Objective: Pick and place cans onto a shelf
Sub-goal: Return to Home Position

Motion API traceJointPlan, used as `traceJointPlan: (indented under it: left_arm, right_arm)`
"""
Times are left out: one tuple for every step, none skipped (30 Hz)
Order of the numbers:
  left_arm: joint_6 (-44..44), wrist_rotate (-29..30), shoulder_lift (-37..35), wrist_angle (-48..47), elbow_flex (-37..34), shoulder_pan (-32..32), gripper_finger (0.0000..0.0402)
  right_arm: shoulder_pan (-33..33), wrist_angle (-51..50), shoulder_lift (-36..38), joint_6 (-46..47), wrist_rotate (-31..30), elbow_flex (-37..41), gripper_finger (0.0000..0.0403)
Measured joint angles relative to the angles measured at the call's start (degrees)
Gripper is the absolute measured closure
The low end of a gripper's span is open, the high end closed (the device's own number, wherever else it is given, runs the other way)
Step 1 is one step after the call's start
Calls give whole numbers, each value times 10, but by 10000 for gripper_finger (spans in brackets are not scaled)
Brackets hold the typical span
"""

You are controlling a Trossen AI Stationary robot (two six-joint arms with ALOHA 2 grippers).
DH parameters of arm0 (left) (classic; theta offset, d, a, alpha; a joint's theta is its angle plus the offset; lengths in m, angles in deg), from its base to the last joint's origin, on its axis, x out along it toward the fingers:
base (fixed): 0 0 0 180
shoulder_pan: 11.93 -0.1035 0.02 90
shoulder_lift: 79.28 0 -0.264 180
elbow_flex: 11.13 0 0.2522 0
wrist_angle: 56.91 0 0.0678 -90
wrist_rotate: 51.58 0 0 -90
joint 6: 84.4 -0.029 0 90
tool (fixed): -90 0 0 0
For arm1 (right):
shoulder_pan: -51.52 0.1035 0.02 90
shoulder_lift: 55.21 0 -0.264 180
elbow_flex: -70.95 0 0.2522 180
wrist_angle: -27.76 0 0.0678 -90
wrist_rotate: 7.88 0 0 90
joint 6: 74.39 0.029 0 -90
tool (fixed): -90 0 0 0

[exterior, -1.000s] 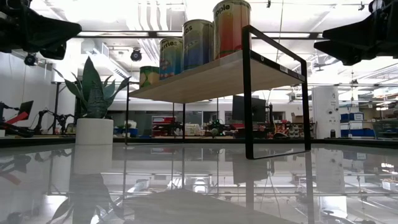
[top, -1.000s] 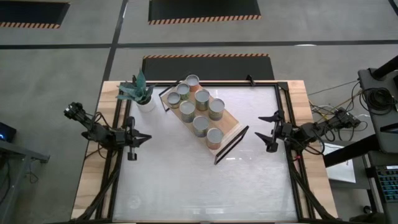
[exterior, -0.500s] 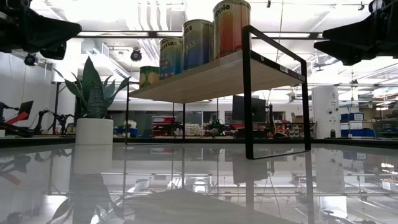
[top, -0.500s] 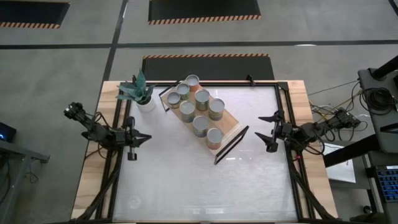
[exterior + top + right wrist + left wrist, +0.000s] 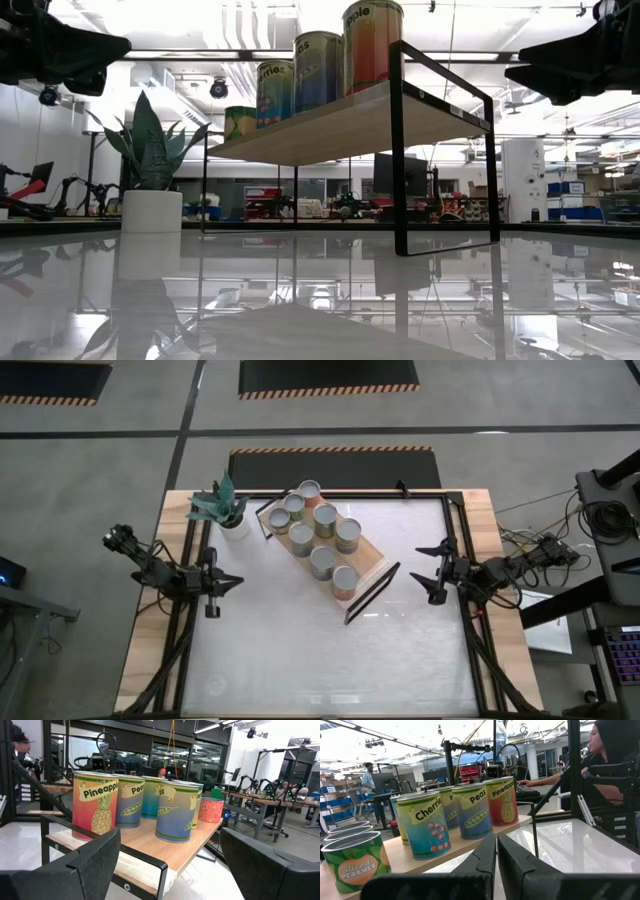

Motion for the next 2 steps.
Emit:
traceJointPlan:
  left_arm:
    - [0,0,0,0,0,0,402]
    - [0,0,0,0,0,0,402]
  right_arm:
    - [0,0,0,0,0,0,77]
    - [0,0,0,-1,0,0,78]
